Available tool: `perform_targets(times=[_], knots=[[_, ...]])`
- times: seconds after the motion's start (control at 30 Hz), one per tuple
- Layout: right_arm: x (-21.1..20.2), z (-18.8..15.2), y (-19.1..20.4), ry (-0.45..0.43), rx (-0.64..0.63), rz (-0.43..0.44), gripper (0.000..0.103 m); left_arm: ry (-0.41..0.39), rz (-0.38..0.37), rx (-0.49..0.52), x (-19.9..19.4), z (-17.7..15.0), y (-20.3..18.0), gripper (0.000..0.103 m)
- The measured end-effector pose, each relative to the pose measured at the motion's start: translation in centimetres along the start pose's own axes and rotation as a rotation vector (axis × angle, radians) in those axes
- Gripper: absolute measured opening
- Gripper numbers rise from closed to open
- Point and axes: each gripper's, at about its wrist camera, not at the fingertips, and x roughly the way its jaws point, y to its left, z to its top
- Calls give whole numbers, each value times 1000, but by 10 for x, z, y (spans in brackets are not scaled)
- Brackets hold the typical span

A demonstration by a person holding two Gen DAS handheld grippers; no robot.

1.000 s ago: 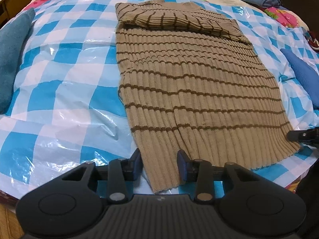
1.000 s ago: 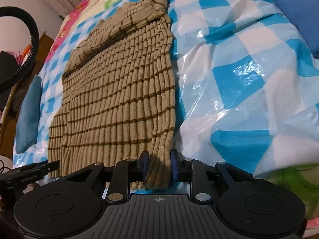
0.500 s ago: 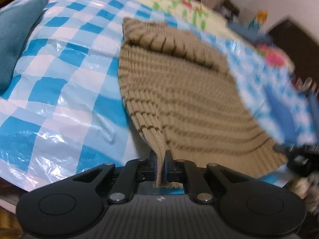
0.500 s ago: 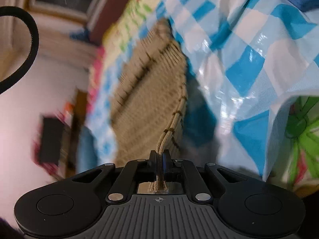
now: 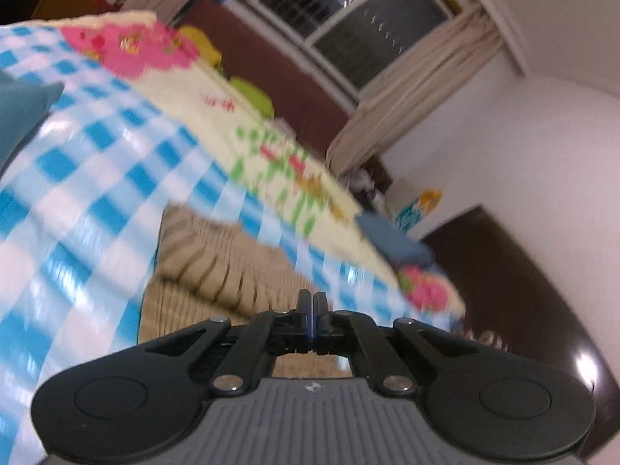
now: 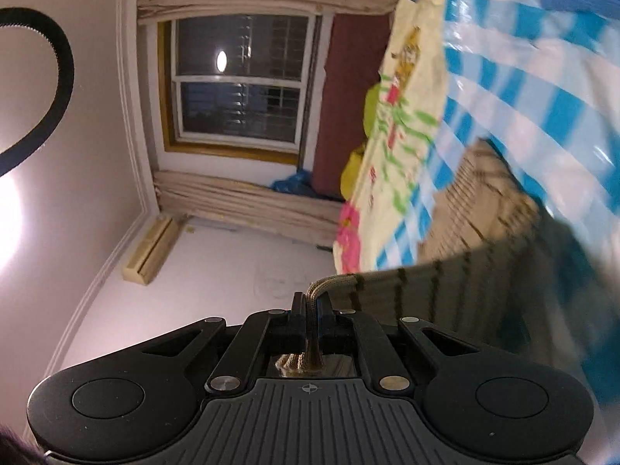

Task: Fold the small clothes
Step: 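Lift the hem with both tools, fold it onto the collar, and open both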

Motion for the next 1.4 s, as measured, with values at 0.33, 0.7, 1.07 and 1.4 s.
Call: perform_targets(times=[0.33,0.7,1.07,1.4], knots=[[42,5,-25,71,4,-108,6,334,145,369,23,-68,-1,7],[1,-11,-56,102,23,-283,6,593,63,1141,60,-180,-40,47],[3,-12,-65,122,34,-328,6,614,2,1572,86,-214,-36,49],[2,-10,-62,103,38,-313,6,689,-25,1274,99,-174,-38,10]])
